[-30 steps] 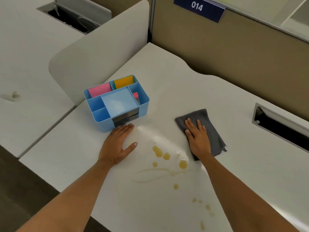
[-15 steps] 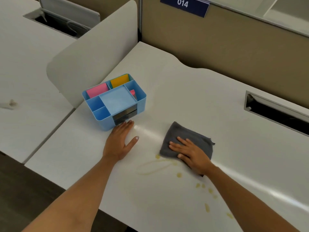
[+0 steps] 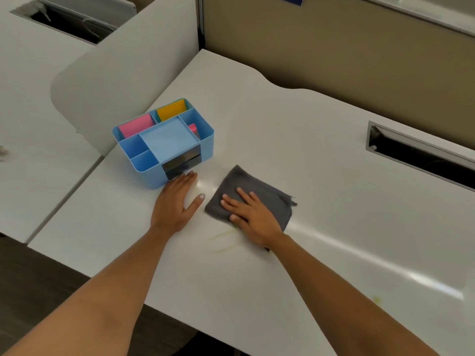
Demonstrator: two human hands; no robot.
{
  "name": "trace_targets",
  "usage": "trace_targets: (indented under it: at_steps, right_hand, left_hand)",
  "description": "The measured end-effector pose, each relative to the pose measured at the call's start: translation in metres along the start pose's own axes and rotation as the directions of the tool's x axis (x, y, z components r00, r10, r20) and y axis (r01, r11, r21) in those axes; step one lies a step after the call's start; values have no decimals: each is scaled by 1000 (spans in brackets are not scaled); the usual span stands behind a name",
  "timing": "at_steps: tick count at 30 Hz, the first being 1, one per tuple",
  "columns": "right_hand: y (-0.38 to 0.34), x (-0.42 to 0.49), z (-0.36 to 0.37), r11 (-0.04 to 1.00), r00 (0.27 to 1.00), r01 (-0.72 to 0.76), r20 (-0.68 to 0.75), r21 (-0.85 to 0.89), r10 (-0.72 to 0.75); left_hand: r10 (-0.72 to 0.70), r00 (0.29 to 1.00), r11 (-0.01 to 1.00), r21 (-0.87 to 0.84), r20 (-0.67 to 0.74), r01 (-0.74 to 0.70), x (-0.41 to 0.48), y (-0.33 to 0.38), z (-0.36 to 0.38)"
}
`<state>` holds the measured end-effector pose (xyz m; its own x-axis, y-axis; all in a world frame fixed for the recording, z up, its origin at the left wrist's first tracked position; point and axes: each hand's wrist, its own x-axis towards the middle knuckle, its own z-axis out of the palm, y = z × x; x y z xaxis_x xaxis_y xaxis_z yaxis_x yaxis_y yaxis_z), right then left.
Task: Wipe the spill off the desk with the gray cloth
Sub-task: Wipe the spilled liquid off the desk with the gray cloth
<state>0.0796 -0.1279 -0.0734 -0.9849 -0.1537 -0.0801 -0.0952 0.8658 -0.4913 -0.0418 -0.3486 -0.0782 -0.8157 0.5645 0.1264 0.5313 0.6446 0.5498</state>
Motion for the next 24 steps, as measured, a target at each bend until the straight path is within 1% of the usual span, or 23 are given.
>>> trace_targets:
  at_steps: [3,6,8,11,14,16,18,21,24]
  right_hand:
    - [-6,-29,7,991,987,128,100,-29,-125]
    - [13,-60,-7,985,976,166,145,-34,-160]
    - [32,-73,-19,993,988,111,114,-33,-106]
    - [47,-74,-29,999,998,-34,50,14,34]
    - [34,-58,-20,990,990,-140,-16,18,140]
    - [18,-46,-11,987,986,-163,-21,-1,163]
    - [-3,-38,-1,995,995,-101,22,-16,102]
    - [-36,-37,19,999,995,44,92,-10,-43]
    - [-49,-62,35,989,976,150,160,8,-149]
  left_hand:
    - [-2,1000,1000,5,5,2,-1,0,-1]
    - [-21,999,999,31,43,20,-1,-1,0]
    - [-19,998,999,44,68,16,-2,-3,1]
    - [-4,997,1000,31,77,2,-3,-3,0]
    - [14,998,1000,-16,56,-14,-6,-1,-1]
    - [35,999,997,-77,40,-32,-9,3,-2]
    - [44,999,989,-142,14,-42,-13,10,-2]
    - [47,998,975,-217,-46,-56,-20,25,-4]
    - [63,995,974,-214,-74,-77,-31,35,-6]
